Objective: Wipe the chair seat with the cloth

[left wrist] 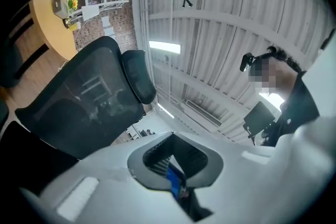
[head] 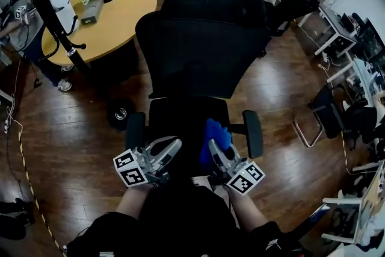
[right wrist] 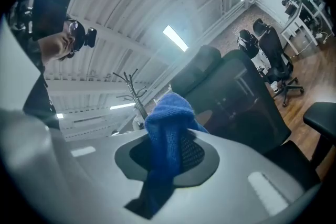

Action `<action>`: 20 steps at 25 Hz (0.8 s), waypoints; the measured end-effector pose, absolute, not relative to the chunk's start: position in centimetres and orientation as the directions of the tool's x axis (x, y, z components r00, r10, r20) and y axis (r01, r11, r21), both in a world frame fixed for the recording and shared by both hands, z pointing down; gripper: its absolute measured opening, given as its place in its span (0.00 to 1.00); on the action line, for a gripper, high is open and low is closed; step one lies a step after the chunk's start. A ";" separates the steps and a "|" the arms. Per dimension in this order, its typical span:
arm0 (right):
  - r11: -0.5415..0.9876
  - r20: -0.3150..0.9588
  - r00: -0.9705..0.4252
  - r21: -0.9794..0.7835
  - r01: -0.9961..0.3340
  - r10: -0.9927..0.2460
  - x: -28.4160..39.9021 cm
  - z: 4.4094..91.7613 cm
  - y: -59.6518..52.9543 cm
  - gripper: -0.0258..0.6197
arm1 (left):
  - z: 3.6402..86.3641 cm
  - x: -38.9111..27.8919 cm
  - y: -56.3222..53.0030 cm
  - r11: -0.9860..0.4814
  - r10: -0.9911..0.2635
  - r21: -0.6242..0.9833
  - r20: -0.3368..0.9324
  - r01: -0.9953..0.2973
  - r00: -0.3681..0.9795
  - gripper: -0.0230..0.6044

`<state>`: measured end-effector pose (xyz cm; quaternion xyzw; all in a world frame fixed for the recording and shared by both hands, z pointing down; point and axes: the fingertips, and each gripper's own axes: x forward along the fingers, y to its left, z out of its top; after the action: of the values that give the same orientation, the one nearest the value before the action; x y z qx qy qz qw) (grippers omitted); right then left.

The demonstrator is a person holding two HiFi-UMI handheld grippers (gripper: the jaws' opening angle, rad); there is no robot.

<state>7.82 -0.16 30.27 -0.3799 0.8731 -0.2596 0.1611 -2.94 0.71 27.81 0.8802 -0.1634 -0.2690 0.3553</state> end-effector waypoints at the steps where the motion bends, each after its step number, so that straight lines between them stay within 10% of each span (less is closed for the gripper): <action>1: 0.563 -0.056 -0.660 -0.579 -0.590 -0.749 8.1 31.5 -0.9 0.13 | 28.4 -2.9 0.5 -0.683 -0.490 0.723 -0.347 -0.105 0.800 0.04; 20: 0.643 0.522 -0.737 -0.395 -0.656 -0.430 -9.2 71.6 -23.7 0.13 | 45.8 -9.5 -5.0 -0.411 -0.805 0.833 -0.142 -0.371 0.575 0.04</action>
<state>-9.22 -23.66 71.60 -0.3067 0.8853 -0.2906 -0.1942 -9.48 -5.04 45.79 0.7941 -0.3702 -0.2742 0.3965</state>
